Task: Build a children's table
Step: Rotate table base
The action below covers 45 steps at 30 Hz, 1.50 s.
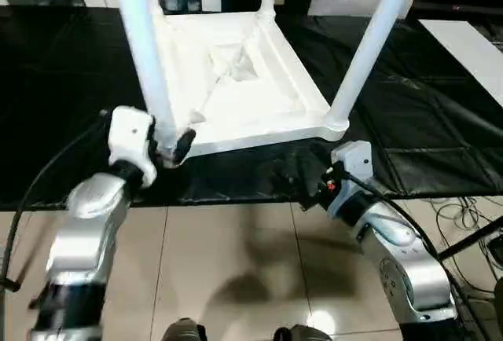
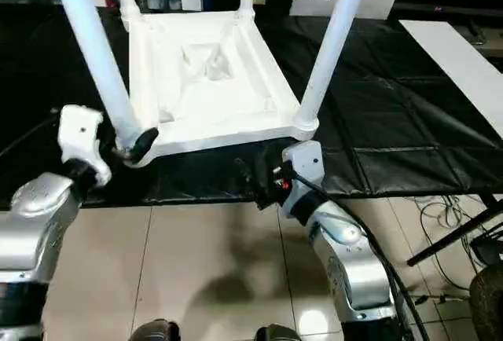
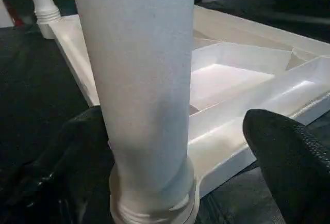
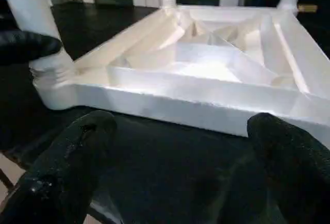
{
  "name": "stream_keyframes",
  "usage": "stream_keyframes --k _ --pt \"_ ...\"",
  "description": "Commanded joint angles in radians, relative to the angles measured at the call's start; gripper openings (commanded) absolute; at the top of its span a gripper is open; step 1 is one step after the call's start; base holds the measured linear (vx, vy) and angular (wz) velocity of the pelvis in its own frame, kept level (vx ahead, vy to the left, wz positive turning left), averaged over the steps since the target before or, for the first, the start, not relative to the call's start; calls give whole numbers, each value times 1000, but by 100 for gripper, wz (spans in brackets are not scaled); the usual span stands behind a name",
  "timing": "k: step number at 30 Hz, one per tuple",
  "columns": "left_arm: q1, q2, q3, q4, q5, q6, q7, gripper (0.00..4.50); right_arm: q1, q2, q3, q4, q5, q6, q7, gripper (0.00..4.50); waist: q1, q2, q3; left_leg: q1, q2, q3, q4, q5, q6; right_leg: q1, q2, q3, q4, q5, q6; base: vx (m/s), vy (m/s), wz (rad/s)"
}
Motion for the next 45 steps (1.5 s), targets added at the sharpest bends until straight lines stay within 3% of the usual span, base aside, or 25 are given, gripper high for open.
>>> stream_keyframes --k 1,2,6,9,11,14,17,19,22,24,25,29,32,34,45 --pt "-13 -6 -2 14 -6 -4 5 448 -8 -13 -5 11 -15 6 -5 450 0 19 -71 14 46 0 -83 -198 11 46 -58 48 -60 -50 -242 0 0 0" --pt "-21 -15 7 15 -27 -10 -6 448 -16 -16 -6 29 -19 11 -16 450 0 12 -71 15 46 2 -84 -216 6 44 -58 49 -64 -80 -236 0 0 0" --pt "-46 -40 8 31 -60 -30 -27 448 -51 -16 0 97 -51 29 -46 450 2 10 -68 20 47 10 -86 -249 -8 33 -58 53 -71 -175 -218 0 0 0" --pt "-45 -50 -57 6 -93 -23 -115 448 -139 -3 13 257 -101 15 -92 450 3 19 -72 19 46 10 -86 -245 -26 31 -58 54 -68 -168 -218 0 0 0" --pt "-29 -49 -88 -23 -108 -13 -155 448 -184 4 10 337 -117 -10 -115 450 7 18 -77 23 46 15 -82 -228 -29 28 -58 57 -65 -135 -229 0 0 0" --pt "-8 -59 -142 -60 -126 2 -206 448 -295 13 -2 523 -135 -67 -156 450 16 16 -86 18 44 22 -73 -115 -7 36 -54 56 -48 19 -251 0 0 0" --pt "-15 -63 -171 -51 -117 -4 -220 448 -349 16 -3 606 -143 -92 -158 450 21 5 -91 11 40 30 -61 -20 43 39 -52 58 -34 148 -267 0 0 0" --pt "-22 -68 -179 -43 -112 -8 -224 448 -375 18 -3 647 -149 -107 -157 450 21 7 -90 10 40 31 -61 -23 58 41 -54 57 -34 139 -272 0 0 0" --pt "-40 -86 -201 -32 -113 -7 -234 448 -447 19 -1 773 -169 -145 -160 450 21 5 -86 15 44 34 -63 -79 52 37 -56 56 -44 41 -277 0 0 0" --pt "-42 -88 -206 -31 -114 -6 -236 448 -458 20 -3 794 -170 -152 -158 450 22 4 -84 16 48 35 -65 -106 42 36 -57 58 -45 -5 -266 0 0 0" --pt "-45 -92 -214 -26 -111 -8 -235 448 -472 23 -4 822 -171 -166 -156 450 22 1 -85 16 49 36 -65 -104 42 36 -57 59 -45 -4 -263 0 0 0" --pt "-53 -115 -251 -22 -112 -6 -241 448 -509 43 2 894 -158 -239 -114 450 22 5 -85 15 48 38 -63 -109 43 35 -56 59 -44 1 -266 0 0 0" --pt "-53 -117 -255 -24 -114 -5 -241 448 -510 45 3 896 -156 -245 -104 450 22 5 -87 15 48 38 -62 -99 52 35 -55 59 -42 19 -271 0 0 0" --pt "-53 -135 -275 -29 -115 -2 -244 448 -523 54 6 923 -162 -274 -91 450 22 11 -88 16 49 38 -61 -97 57 34 -56 59 -41 26 -278 0 0 0" --pt "-48 -164 -317 -50 -121 7 -260 448 -544 63 12 968 -167 -345 -42 450 17 8 -87 14 49 37 -61 -109 65 36 -54 58 -42 13 -288 0 0 0"
